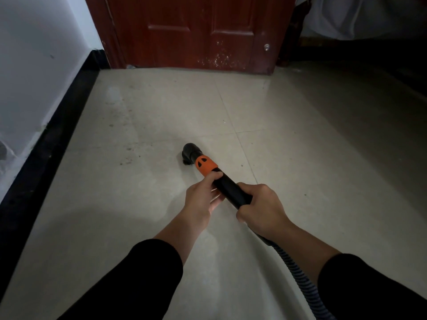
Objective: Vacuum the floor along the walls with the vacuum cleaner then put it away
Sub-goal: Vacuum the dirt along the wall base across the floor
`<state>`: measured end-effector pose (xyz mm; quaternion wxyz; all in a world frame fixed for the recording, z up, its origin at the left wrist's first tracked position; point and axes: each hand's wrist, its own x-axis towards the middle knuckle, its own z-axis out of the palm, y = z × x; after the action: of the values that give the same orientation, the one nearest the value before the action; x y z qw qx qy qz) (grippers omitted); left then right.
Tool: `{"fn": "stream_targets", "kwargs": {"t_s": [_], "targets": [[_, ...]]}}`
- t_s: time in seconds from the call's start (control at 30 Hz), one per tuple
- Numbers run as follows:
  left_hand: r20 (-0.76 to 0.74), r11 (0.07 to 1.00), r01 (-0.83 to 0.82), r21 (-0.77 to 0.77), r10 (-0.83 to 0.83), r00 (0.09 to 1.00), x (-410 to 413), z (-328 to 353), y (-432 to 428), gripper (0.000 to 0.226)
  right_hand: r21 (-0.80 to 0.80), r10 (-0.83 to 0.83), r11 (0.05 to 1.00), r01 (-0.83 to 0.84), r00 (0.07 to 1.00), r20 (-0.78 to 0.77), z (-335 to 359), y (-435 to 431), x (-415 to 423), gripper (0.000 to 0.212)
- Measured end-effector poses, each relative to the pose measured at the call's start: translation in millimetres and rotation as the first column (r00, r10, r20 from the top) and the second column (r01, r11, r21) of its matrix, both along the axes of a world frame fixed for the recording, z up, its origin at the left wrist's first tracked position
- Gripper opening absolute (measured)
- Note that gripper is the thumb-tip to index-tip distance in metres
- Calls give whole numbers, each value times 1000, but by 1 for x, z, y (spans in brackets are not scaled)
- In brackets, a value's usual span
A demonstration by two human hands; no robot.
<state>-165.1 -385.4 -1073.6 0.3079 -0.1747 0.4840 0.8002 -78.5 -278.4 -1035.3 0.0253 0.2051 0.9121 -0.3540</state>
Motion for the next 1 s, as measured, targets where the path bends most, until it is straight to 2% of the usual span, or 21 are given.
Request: {"fn": "stream_targets", "kwargs": {"t_s": [0.33, 0.53, 0.87, 1.0], "targets": [[26, 1000, 0, 31, -1, 1000, -24, -2, 32, 14, -41, -100, 994, 98, 994, -35, -10, 10, -27, 27], [22, 999, -46, -9, 46, 999, -39, -7, 27, 11, -144, -75, 987, 68, 996, -43, -15, 13, -44, 31], [1, 988, -105, -111, 106, 994, -89, 3, -18, 10, -307, -30, 951, 35, 999, 20, -10, -20, -99, 36], [49, 989, -105, -108, 110, 993, -101, 20, -31, 11, -326, -33, 943, 59, 996, 84, 9, -33, -115, 35]]}}
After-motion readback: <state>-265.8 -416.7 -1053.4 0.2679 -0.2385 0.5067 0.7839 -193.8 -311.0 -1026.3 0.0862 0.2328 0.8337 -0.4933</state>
